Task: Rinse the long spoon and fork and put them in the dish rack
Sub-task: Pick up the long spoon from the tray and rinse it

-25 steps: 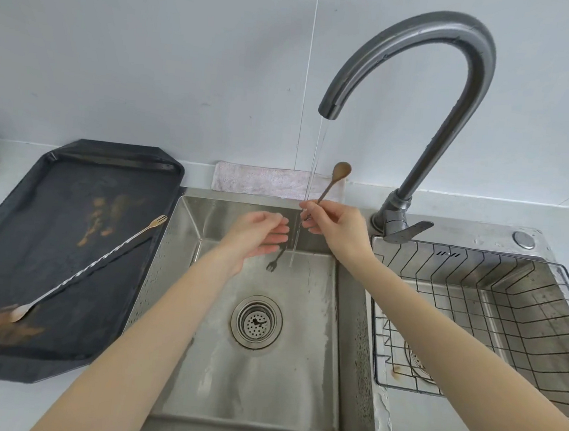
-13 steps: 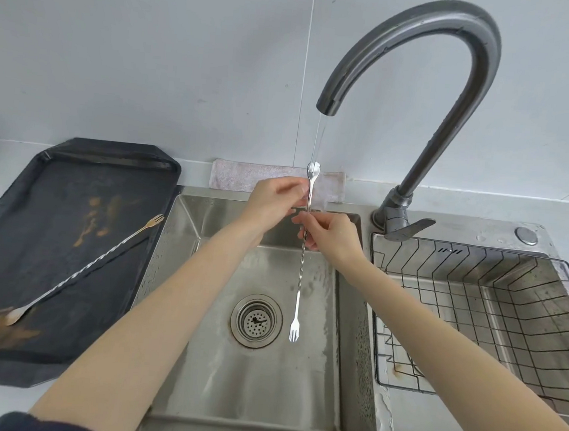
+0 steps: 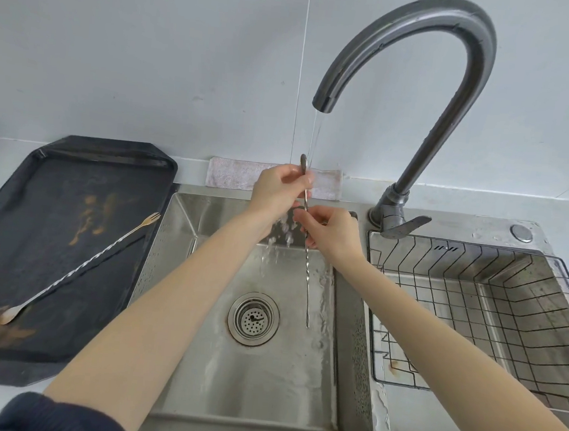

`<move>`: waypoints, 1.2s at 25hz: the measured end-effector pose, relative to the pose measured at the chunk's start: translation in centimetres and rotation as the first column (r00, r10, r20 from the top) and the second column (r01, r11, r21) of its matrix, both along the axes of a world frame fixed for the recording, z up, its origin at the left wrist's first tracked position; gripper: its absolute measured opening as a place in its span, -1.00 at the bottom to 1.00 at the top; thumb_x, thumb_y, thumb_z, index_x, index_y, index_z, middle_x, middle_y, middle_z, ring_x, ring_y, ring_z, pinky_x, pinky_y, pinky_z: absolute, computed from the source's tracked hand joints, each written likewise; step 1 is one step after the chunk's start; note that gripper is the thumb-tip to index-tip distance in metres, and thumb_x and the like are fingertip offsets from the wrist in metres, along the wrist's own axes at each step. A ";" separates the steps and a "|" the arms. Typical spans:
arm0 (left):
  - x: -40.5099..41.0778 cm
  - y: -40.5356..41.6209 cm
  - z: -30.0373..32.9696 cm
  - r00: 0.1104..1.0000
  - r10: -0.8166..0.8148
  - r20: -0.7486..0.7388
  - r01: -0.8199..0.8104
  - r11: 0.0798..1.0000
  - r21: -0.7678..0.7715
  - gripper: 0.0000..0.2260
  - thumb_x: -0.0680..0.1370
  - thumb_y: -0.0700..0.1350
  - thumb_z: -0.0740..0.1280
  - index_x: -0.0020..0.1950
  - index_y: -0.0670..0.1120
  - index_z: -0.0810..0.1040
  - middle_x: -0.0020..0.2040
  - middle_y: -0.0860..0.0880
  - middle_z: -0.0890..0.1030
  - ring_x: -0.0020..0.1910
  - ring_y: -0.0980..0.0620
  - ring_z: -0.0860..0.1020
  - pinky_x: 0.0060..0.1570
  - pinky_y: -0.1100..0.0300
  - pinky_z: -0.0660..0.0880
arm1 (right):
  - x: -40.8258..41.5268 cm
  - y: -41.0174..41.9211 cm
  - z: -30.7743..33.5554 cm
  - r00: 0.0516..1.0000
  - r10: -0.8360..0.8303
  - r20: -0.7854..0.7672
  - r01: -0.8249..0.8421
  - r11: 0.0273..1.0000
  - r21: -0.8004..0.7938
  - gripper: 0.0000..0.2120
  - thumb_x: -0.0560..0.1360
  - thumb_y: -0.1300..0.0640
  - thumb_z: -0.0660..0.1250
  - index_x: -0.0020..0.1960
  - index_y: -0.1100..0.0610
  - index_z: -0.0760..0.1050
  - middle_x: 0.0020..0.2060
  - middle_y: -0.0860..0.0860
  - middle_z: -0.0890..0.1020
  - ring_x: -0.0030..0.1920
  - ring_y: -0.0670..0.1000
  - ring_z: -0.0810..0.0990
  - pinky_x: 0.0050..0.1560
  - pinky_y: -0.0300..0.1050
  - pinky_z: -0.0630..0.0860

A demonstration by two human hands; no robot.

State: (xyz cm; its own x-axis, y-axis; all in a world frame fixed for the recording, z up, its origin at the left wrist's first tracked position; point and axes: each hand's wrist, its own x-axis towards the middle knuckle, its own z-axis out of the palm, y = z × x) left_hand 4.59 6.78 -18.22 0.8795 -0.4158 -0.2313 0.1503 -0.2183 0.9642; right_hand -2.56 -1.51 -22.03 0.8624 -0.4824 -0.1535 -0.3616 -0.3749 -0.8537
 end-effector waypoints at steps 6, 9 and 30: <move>0.1 0.0 1.0 0.997 -0.068 -0.042 0.066 0.997 -0.049 -0.85 0.56 -0.10 0.25 -0.03 -0.08 0.61 -0.24 0.08 0.62 -0.29 0.22 0.60 -0.20 0.37 0.53 | -0.5 -0.3 0.0 1.000 0.005 0.010 -0.005 1.000 0.016 -0.84 0.51 0.10 0.33 -0.25 0.04 0.53 -0.49 -0.12 0.50 -0.45 -0.17 0.49 -0.21 -0.27 0.47; 0.1 -0.2 1.4 0.996 -0.073 -0.050 0.070 0.995 -0.066 -0.82 0.57 -0.05 0.21 -0.08 -0.05 0.59 -0.24 0.08 0.63 -0.38 0.29 0.62 -0.28 0.44 0.54 | -0.8 -0.5 -0.1 1.000 0.008 0.007 -0.009 0.998 0.060 -0.92 0.50 0.16 0.33 -0.09 0.10 0.61 -0.42 -0.10 0.56 -0.44 -0.21 0.55 -0.14 -0.24 0.54; 0.7 0.3 2.8 0.989 -0.066 0.129 0.083 0.988 -0.133 -0.84 0.55 -0.17 0.25 -0.17 -0.01 0.58 -0.29 0.04 0.61 -0.25 0.14 0.62 -0.15 0.34 0.55 | 0.5 -0.3 -0.8 0.998 0.004 -0.059 0.002 0.996 0.094 -0.79 0.53 0.07 0.31 -0.01 0.17 0.65 -0.28 0.03 0.63 -0.25 -0.05 0.56 -0.13 -0.23 0.55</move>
State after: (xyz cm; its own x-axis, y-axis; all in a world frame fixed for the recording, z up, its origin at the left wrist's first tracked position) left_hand 5.34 7.05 -15.41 0.8631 -0.5017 -0.0585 0.0161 -0.0884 0.9960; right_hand -2.08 -1.82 -22.86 0.8510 -0.4625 -0.2489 -0.4121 -0.2940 -0.8624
